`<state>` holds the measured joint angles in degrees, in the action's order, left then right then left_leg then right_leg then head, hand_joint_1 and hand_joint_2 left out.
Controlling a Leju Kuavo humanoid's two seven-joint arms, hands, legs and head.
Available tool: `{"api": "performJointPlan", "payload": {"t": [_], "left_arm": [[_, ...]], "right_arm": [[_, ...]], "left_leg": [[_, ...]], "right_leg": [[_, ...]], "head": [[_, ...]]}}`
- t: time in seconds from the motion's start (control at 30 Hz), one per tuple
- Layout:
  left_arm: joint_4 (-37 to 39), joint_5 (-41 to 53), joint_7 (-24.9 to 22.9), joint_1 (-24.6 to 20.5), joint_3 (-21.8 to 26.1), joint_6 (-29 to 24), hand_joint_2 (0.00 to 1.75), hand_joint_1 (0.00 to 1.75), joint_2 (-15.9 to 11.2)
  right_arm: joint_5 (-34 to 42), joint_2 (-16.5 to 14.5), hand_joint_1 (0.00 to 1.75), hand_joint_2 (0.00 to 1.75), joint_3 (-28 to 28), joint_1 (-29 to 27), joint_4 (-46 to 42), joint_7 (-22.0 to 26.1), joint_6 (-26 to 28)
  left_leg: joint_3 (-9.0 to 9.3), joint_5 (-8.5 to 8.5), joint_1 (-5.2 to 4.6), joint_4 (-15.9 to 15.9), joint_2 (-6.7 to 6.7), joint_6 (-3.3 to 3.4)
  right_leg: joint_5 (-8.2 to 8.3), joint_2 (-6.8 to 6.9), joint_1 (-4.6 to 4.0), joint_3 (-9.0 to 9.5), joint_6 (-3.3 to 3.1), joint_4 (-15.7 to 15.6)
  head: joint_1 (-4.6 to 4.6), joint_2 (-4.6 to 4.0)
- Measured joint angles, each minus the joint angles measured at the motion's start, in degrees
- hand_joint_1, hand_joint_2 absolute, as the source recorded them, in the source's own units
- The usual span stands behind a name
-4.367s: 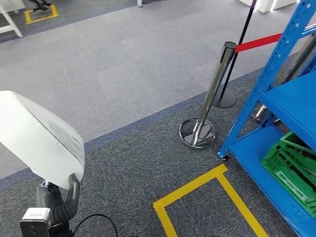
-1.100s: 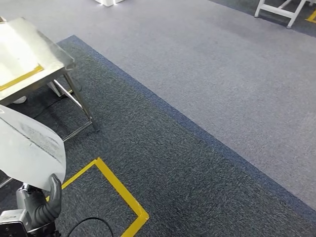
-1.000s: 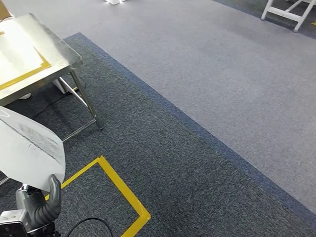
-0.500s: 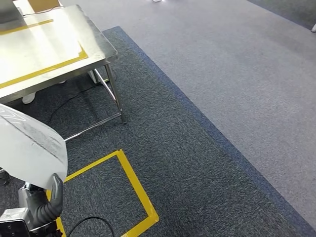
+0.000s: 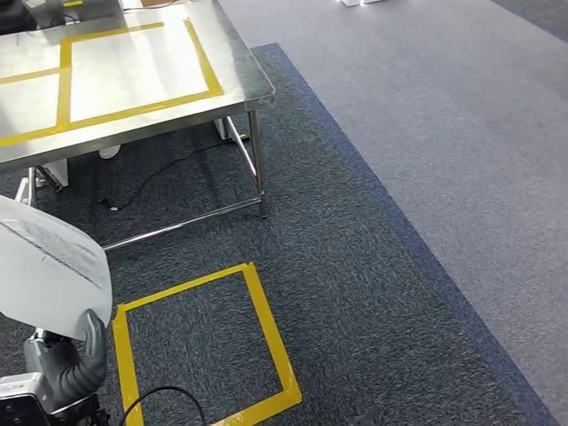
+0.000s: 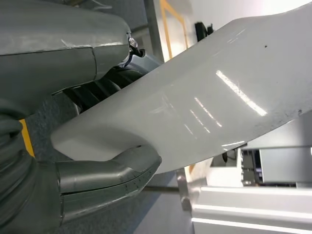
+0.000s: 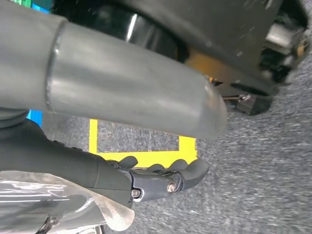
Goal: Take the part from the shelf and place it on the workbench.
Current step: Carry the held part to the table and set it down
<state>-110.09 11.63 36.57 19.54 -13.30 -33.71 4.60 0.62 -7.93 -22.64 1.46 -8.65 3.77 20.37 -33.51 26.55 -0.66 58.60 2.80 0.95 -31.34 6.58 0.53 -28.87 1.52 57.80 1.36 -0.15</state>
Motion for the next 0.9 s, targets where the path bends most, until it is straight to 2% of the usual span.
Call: {"api": "performJointPlan", "payload": {"t": [0.07, 0.1, 0.13, 0.17, 0.2, 0.23, 0.27, 0.3, 0.33, 0.37, 0.4, 0.43, 0.47, 0.5, 0.57, 0.63, 0.67, 0.7, 0.73, 0.77, 0.8, 0.83, 0.9], "left_arm": [[0.02, -0.12, 0.01, -0.07, 0.03, -0.12, 1.75, 1.75, 0.02], [0.04, -0.13, 0.02, -0.14, 0.03, -0.14, 1.75, 1.75, 0.03], [0.08, -0.14, 0.02, -0.23, 0.03, -0.14, 1.75, 1.75, 0.05], [0.14, -0.16, 0.01, -0.25, 0.03, -0.15, 1.75, 1.75, 0.06], [0.22, -0.19, -0.02, -0.24, 0.03, -0.17, 1.75, 1.75, 0.06], [0.31, -0.21, -0.08, -0.24, 0.03, -0.21, 1.75, 1.75, 0.06], [0.4, -0.24, -0.13, -0.24, 0.03, -0.26, 1.75, 1.75, 0.06], [0.48, -0.25, -0.18, -0.24, 0.03, -0.32, 1.75, 1.75, 0.06], [0.56, -0.24, -0.2, -0.27, 0.03, -0.37, 1.75, 1.75, 0.05], [0.64, -0.22, -0.21, -0.32, 0.03, -0.41, 1.75, 1.75, 0.05], [0.71, -0.2, -0.21, -0.37, 0.03, -0.46, 1.75, 1.75, 0.04], [0.76, -0.17, -0.22, -0.42, 0.03, -0.5, 1.75, 1.75, 0.03], [0.8, -0.15, -0.22, -0.44, 0.03, -0.55, 1.75, 1.75, 0.03], [0.82, -0.12, -0.22, -0.43, 0.02, -0.6, 1.75, 1.75, 0.01], [0.86, -0.03, -0.22, -0.56, 0.01, -0.69, 1.75, 1.75, -0.02], [0.96, 0.15, -0.22, -0.85, 0.0, -0.71, 1.75, 1.75, -0.1], [1.05, 0.21, -0.22, -0.93, -0.01, -0.71, 1.75, 1.75, -0.15], [1.15, 0.26, -0.22, -0.93, -0.01, -0.71, 1.75, 1.75, -0.21], [1.25, 0.26, -0.22, -0.9, -0.01, -0.72, 1.75, 1.75, -0.25], [1.32, 0.27, -0.22, -0.88, -0.01, -0.74, 1.75, 1.75, -0.3], [1.35, 0.27, -0.22, -0.88, -0.01, -0.79, 1.75, 1.75, -0.33], [1.37, 0.28, -0.22, -0.91, -0.01, -0.85, 1.75, 1.75, -0.36], [1.39, 0.32, -0.23, -1.04, -0.01, -0.94, 1.75, 1.75, -0.38]], "right_arm": [[-0.03, 0.01, 0.0, 0.0, -0.13, 0.26, -0.04, -0.03, -0.03], [-0.04, 0.02, 0.0, 0.0, -0.2, 0.29, -0.04, -0.05, -0.04], [-0.03, 0.04, 0.0, 0.0, -0.27, 0.26, -0.04, -0.07, -0.05], [-0.02, 0.06, 0.0, 0.0, -0.32, 0.16, -0.03, -0.1, -0.06], [-0.02, 0.09, 0.0, 0.0, -0.37, 0.02, -0.03, -0.15, -0.06], [-0.01, 0.12, 0.0, 0.0, -0.39, -0.11, -0.03, -0.2, -0.06], [-0.01, 0.15, 0.0, 0.0, -0.41, -0.22, -0.03, -0.24, -0.06], [-0.01, 0.17, 0.0, 0.0, -0.42, -0.25, -0.03, -0.26, -0.06], [0.0, 0.19, 0.0, 0.0, -0.43, -0.24, -0.02, -0.26, -0.07], [0.01, 0.19, 0.0, 0.0, -0.44, -0.21, -0.01, -0.25, -0.07], [0.02, 0.19, 0.0, 0.0, -0.45, -0.19, 0.01, -0.25, -0.09], [0.02, 0.19, 0.0, 0.0, -0.45, -0.15, 0.02, -0.25, -0.11], [0.02, 0.19, 0.0, 0.0, -0.46, -0.12, 0.02, -0.23, -0.13], [0.0, 0.2, 0.0, 0.0, -0.46, -0.08, 0.02, -0.23, -0.16], [-0.02, 0.2, 0.0, 0.0, -0.46, -0.02, 0.01, -0.18, -0.19], [-0.03, 0.2, 0.0, 0.0, -0.46, -0.07, 0.01, -0.16, -0.26], [-0.03, 0.21, 0.0, 0.0, -0.46, -0.17, 0.02, -0.19, -0.3], [-0.03, 0.22, 0.0, 0.0, -0.46, -0.26, 0.02, -0.21, -0.33], [-0.03, 0.23, 0.0, 0.0, -0.46, -0.31, 0.02, -0.24, -0.34], [-0.03, 0.23, 0.0, 0.0, -0.46, -0.29, 0.02, -0.25, -0.35], [-0.03, 0.23, 0.0, 0.0, -0.46, -0.24, 0.02, -0.24, -0.36], [-0.04, 0.23, 0.0, 0.0, -0.46, -0.19, 0.02, -0.23, -0.37], [-0.05, 0.23, 0.0, 0.0, -0.46, -0.09, 0.02, -0.19, -0.36]], "left_leg": [[0.29, -0.25, 0.37, -0.47, -1.18, 0.64], [0.34, -0.32, 0.52, -0.57, -1.75, 0.86], [0.33, -0.3, 0.56, -0.56, -2.43, 1.03], [0.33, -0.26, 0.56, -0.55, -3.18, 1.11], [0.39, -0.22, 0.54, -0.53, -4.03, 1.16], [0.47, -0.18, 0.54, -0.51, -4.91, 1.17], [0.59, -0.12, 0.55, -0.48, -5.82, 1.12], [0.71, -0.03, 0.6, -0.42, -6.68, 1.0], [0.73, 0.09, 0.57, -0.31, -7.43, 0.81], [0.65, 0.22, 0.57, -0.14, -8.2, 0.57], [0.5, 0.26, 0.62, -0.04, -8.85, 0.28], [0.34, 0.24, 0.68, -0.01, -9.46, -0.02], [0.2, 0.15, 0.82, -0.06, -10.12, -0.35], [0.15, 0.16, 0.92, -0.05, -10.25, -0.66], [-0.68, 1.47, 0.83, 1.9, -7.92, -1.32], [-3.59, 4.87, 0.8, 8.31, -4.57, -1.89], [-5.46, 6.46, 0.93, 12.16, -3.93, -2.1], [-6.87, 7.3, 1.05, 15.05, -3.66, -2.24], [-7.32, 6.94, 1.14, 15.89, -3.54, -2.3], [-6.65, 5.51, 1.19, 14.48, -3.34, -2.28], [-4.99, 3.4, 1.18, 11.11, -2.85, -2.14], [-2.97, 1.62, 1.01, 7.1, -1.46, -1.9], [-0.24, 0.0, 0.41, 1.38, 1.21, -1.16]], "right_leg": [[-1.74, -2.87, 0.16, -1.08, 0.51, 2.46], [-3.28, -4.71, 0.24, -2.72, 0.65, 5.53], [-4.96, -5.81, 0.26, -4.9, 0.69, 9.57], [-6.13, -6.21, 0.25, -7.13, 0.72, 13.39], [-6.36, -6.37, 0.23, -8.85, 0.72, 15.9], [-5.37, -6.46, 0.21, -9.6, 0.67, 16.23], [-3.27, -6.69, 0.22, -9.19, 0.56, 14.12], [-0.61, -7.48, 0.29, -7.88, 0.43, 10.24], [1.31, -8.91, 0.4, -6.41, 0.31, 6.33], [2.56, -10.18, 0.54, -5.01, 0.2, 3.16], [2.96, -11.15, 0.6, -4.13, 0.09, 1.34], [2.71, -11.45, 0.57, -3.74, -0.05, 0.86], [2.75, -10.86, 0.5, -3.44, -0.28, 0.69], [2.81, -10.17, 0.5, -3.28, -0.6, 0.55], [2.82, -8.64, 0.61, -2.86, -1.36, 0.22], [2.57, -6.95, 0.58, -2.52, -1.93, 0.09], [2.42, -6.04, 0.52, -2.4, -2.05, 0.1], [2.26, -5.15, 0.49, -2.27, -2.08, 0.11], [2.08, -4.3, 0.47, -2.11, -2.05, 0.13], [1.89, -3.52, 0.46, -1.89, -1.97, 0.13], [1.68, -2.82, 0.46, -1.58, -1.85, 0.13], [1.44, -2.19, 0.42, -1.29, -1.67, 0.12], [0.91, -1.03, 0.08, -0.87, -1.11, 0.18]], "head": [[-0.27, 0.0], [-0.49, 0.0], [-0.63, 0.0], [-0.75, 0.0], [-0.78, 0.0], [-0.79, 0.0], [-0.8, 0.0], [-0.8, 0.0], [-0.79, 0.0], [-0.77, 0.0], [-0.74, 0.0], [-0.72, 0.0], [-0.72, 0.0], [-0.73, 0.0], [-0.43, 0.0], [-0.12, 0.0], [-0.09, 0.0], [-0.1, 0.0], [-0.09, 0.0], [-0.09, 0.0], [-0.09, 0.0], [-0.09, 0.0], [-0.08, 0.0]]}}
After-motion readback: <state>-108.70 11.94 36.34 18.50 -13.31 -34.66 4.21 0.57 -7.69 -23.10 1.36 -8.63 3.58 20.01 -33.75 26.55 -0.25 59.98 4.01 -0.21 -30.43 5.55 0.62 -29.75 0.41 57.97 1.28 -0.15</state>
